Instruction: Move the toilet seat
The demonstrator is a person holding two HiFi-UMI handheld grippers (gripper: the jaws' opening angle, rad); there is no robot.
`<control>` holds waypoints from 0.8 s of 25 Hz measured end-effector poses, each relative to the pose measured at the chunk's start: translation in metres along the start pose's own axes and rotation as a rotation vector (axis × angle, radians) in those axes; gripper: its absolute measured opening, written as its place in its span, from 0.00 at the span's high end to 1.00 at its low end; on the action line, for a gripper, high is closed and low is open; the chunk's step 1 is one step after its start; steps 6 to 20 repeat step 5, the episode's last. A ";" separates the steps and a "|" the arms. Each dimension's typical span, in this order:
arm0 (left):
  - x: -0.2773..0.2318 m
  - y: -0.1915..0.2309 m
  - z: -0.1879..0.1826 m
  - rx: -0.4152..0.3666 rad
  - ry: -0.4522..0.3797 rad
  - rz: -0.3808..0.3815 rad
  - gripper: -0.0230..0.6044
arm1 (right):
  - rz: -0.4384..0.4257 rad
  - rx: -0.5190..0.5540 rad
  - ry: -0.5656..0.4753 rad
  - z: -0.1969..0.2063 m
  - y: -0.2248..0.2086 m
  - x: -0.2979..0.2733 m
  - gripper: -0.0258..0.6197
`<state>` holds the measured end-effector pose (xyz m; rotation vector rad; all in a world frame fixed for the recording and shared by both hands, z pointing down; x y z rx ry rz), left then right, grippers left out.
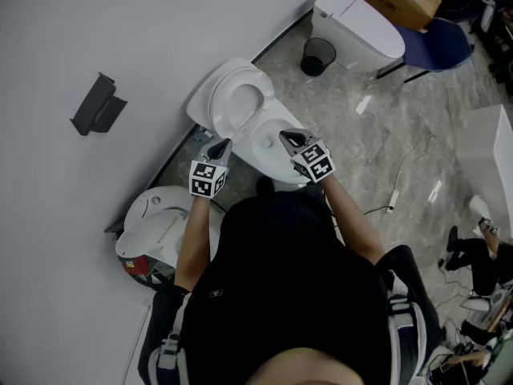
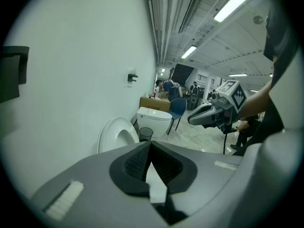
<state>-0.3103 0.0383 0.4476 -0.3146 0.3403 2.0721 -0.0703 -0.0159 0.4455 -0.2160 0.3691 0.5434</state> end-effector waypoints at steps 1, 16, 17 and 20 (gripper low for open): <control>0.000 -0.001 0.000 -0.004 0.001 -0.001 0.97 | 0.001 -0.001 -0.001 0.000 0.000 0.000 0.96; 0.002 -0.004 0.000 -0.012 0.002 -0.005 0.97 | -0.001 0.001 -0.004 0.001 0.001 0.002 0.96; 0.002 -0.004 0.000 -0.012 0.002 -0.005 0.97 | -0.001 0.001 -0.004 0.001 0.001 0.002 0.96; 0.002 -0.004 0.000 -0.012 0.002 -0.005 0.97 | -0.001 0.001 -0.004 0.001 0.001 0.002 0.96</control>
Point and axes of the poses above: the fingertips, and each gripper's own axes: x backward along the fingers, y to its left, z out of its underside, the point moved 8 cm from there along x, backward along the fingers, and after that the axes turned 11 degrees about -y, right-handed, at the moved point
